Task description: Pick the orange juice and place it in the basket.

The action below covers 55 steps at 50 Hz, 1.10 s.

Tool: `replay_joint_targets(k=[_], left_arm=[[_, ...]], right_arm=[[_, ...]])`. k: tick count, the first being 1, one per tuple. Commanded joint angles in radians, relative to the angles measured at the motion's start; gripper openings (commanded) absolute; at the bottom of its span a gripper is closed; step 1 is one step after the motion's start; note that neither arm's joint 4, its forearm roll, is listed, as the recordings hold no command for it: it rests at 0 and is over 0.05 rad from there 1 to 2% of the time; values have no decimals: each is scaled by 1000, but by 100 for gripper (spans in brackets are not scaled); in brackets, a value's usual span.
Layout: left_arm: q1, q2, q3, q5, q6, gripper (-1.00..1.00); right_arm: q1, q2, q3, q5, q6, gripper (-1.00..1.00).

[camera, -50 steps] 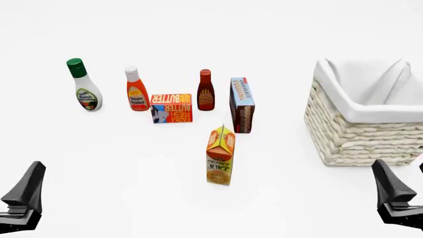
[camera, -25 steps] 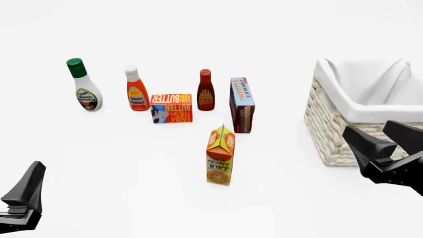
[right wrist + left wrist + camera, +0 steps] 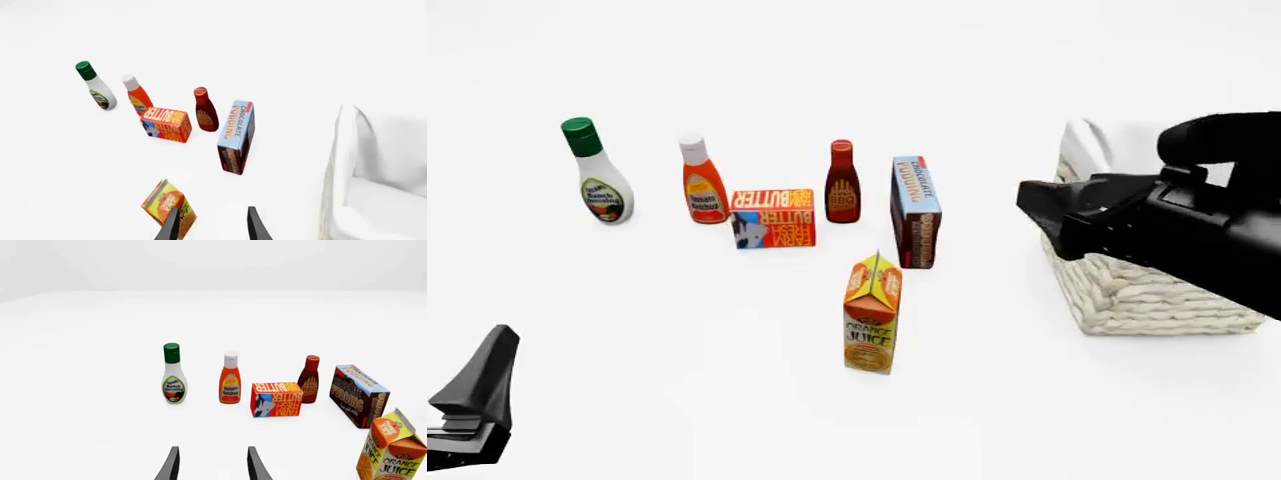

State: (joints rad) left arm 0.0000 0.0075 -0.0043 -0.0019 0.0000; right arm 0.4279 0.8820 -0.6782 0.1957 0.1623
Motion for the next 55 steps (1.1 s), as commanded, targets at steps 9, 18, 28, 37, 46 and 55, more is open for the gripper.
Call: replay_joint_targets(k=[9,18,28,37,46,55], left_arm=[[0,0,0,0,0,100],[0,0,0,0,0,100],[0,0,0,0,0,100],[0,0,0,0,0,100],[0,0,0,0,0,100],[0,0,0,0,0,100]], right_arm=[[81,269,-241,54,75,100],[106,276,-213,8,59,100],[106,276,-213,8,59,100],[106,276,-213,8,59,100],[160,294,-291,24,162,100],[186,254,-343,106,235,100]])
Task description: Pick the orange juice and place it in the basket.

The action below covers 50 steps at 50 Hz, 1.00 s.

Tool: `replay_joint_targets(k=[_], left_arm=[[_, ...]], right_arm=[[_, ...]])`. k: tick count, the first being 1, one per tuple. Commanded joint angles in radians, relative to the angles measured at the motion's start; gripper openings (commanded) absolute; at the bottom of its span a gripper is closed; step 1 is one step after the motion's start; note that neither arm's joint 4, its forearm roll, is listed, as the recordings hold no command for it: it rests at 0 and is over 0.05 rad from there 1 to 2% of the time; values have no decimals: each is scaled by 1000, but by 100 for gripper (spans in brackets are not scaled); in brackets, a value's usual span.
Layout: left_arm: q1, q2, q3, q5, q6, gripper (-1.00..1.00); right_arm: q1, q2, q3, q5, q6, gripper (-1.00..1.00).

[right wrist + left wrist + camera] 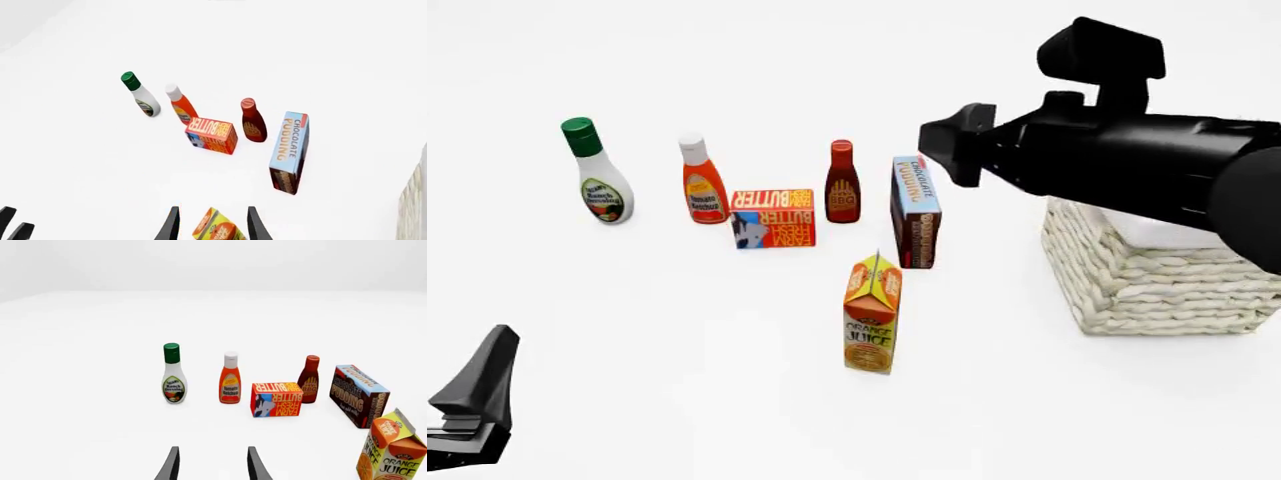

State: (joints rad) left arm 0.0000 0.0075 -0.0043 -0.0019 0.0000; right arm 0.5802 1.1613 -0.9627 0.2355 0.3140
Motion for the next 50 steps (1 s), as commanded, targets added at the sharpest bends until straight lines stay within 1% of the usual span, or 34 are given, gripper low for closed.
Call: replay_joint_targets(k=[1,2,3,5,8,13,17,20,23,27,30,32,33,35,37,38,43,49,50], left_arm=[[0,0,0,0,0,100],[0,0,0,0,0,100],[0,0,0,0,0,100],[0,0,0,0,0,100],[0,0,0,0,0,100],[0,0,0,0,0,100],[0,0,0,0,0,100],[0,0,0,0,0,100],[0,0,0,0,0,100],[0,0,0,0,0,100],[0,0,0,0,0,100],[0,0,0,0,0,100],[0,0,0,0,0,100],[0,0,0,0,0,100],[0,0,0,0,0,100],[0,0,0,0,0,100],[0,0,0,0,0,100],[0,0,0,0,0,100],[0,0,0,0,0,100]], right_arm=[[35,-27,-63,75,95,100],[35,-27,-63,75,95,100],[33,-27,-68,87,120,100],[33,-23,-96,117,114,100],[40,-14,-137,168,129,100],[46,27,-198,244,130,100],[56,66,-241,277,142,100],[45,109,-267,306,129,100],[40,155,-304,314,117,100],[44,195,-337,329,119,100],[25,226,-366,344,106,100],[28,247,-379,355,120,100],[17,258,-388,362,115,100],[14,273,-396,368,124,100],[20,295,-404,375,147,100],[6,315,-420,389,133,100],[-15,369,-458,422,119,100],[-32,406,-482,448,130,100],[-28,412,-481,451,144,100]])
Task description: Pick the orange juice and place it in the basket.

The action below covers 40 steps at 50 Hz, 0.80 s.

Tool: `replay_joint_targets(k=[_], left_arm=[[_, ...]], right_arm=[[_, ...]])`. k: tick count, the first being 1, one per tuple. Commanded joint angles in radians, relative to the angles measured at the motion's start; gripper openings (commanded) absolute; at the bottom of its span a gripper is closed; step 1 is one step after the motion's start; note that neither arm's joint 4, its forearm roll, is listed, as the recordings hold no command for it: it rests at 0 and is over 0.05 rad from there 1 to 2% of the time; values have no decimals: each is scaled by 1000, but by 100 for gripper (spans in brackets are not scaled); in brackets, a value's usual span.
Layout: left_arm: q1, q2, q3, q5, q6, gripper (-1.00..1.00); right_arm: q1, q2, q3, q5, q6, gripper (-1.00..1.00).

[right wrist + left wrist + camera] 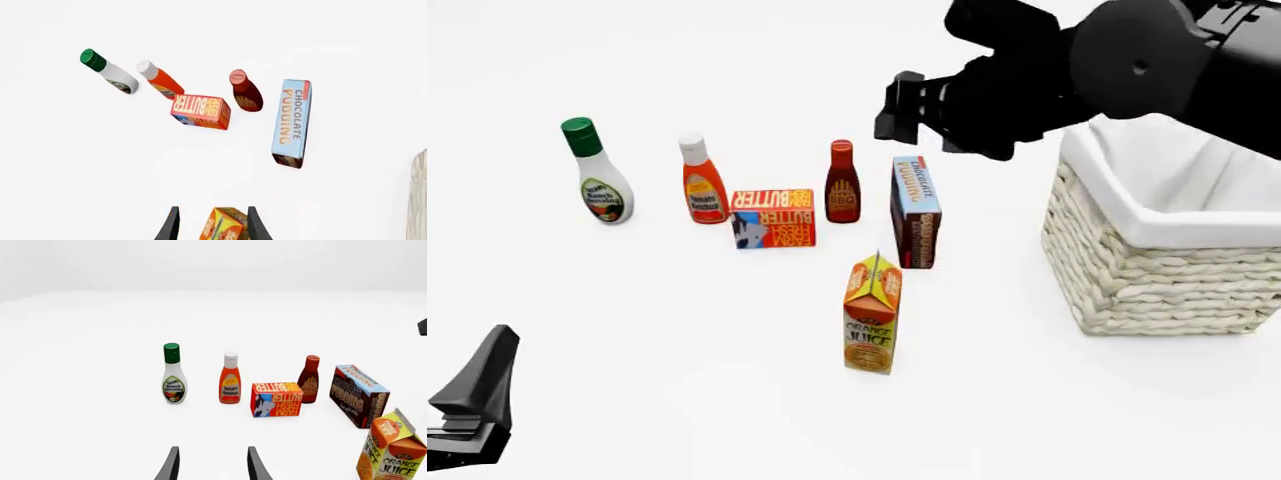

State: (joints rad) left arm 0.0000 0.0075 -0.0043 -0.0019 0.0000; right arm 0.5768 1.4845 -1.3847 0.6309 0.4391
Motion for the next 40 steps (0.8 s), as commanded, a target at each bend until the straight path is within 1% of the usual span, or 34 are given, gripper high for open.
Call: replay_joint_targets(k=[1,3,5,7,8,11,13,15,16,18,22,24,25,26,27,28,32,35,37,38,40], left_arm=[[0,0,0,0,0,100],[0,0,0,0,0,100],[0,0,0,0,0,100],[0,0,0,0,0,100],[0,0,0,0,0,100],[0,0,0,0,0,100],[0,0,0,0,0,100],[0,0,0,0,0,100],[0,0,0,0,0,100],[0,0,0,0,0,100],[0,0,0,0,0,100],[0,0,0,0,0,100],[0,0,0,0,0,100],[0,0,0,0,0,100],[0,0,0,0,0,100],[0,0,0,0,0,100],[0,0,0,0,0,100],[0,0,0,0,0,100],[0,0,0,0,0,100],[0,0,0,0,0,100],[0,0,0,0,0,100]], right_arm=[[-28,94,-60,60,24,100],[-46,106,-72,69,8,100],[-44,115,-70,74,21,100],[-45,118,-71,75,20,100],[-41,124,-61,78,35,100],[-45,135,-60,84,37,100],[-24,135,-36,76,89,100],[-13,129,-34,75,108,100],[8,121,-15,68,146,100],[10,118,-9,68,154,100],[56,92,40,52,236,100],[66,83,46,55,245,100],[88,72,71,45,279,100],[82,72,66,54,266,100],[82,68,74,53,271,100],[71,67,72,59,261,100],[65,58,75,66,263,100],[49,55,76,80,254,100],[70,48,94,77,283,100],[56,49,85,89,269,100],[52,49,78,95,264,100]])
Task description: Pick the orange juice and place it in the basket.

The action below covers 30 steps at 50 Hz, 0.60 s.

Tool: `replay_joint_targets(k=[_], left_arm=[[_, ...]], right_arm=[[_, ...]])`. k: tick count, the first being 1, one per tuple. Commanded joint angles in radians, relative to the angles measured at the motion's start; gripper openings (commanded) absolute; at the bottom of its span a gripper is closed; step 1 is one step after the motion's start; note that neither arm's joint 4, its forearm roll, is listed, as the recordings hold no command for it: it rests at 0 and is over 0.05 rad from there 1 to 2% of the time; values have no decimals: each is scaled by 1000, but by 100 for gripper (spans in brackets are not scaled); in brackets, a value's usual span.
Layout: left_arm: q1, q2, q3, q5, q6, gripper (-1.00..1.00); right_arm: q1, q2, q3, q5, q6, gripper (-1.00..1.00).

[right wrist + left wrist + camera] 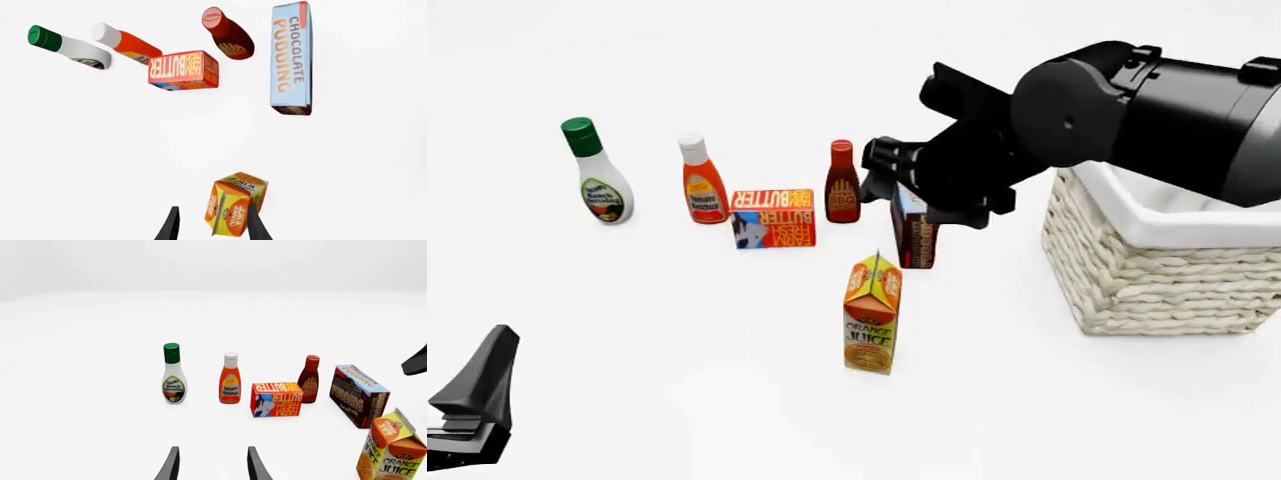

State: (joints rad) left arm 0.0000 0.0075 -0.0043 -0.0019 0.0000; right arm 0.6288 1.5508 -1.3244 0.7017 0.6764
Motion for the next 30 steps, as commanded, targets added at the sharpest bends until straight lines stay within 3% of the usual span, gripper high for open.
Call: replay_joint_targets(k=[1,12,14,23,25,30], left_arm=[[0,0,0,0,0,100],[0,0,0,0,0,100],[0,0,0,0,0,100],[0,0,0,0,0,100],[0,0,0,0,0,100],[0,0,0,0,0,100]], right_arm=[[11,-20,26,23,41,100],[-2,-3,18,47,39,100],[22,-6,39,34,75,100],[15,12,57,19,88,100],[56,9,108,-14,142,100],[37,21,110,-15,131,100]])
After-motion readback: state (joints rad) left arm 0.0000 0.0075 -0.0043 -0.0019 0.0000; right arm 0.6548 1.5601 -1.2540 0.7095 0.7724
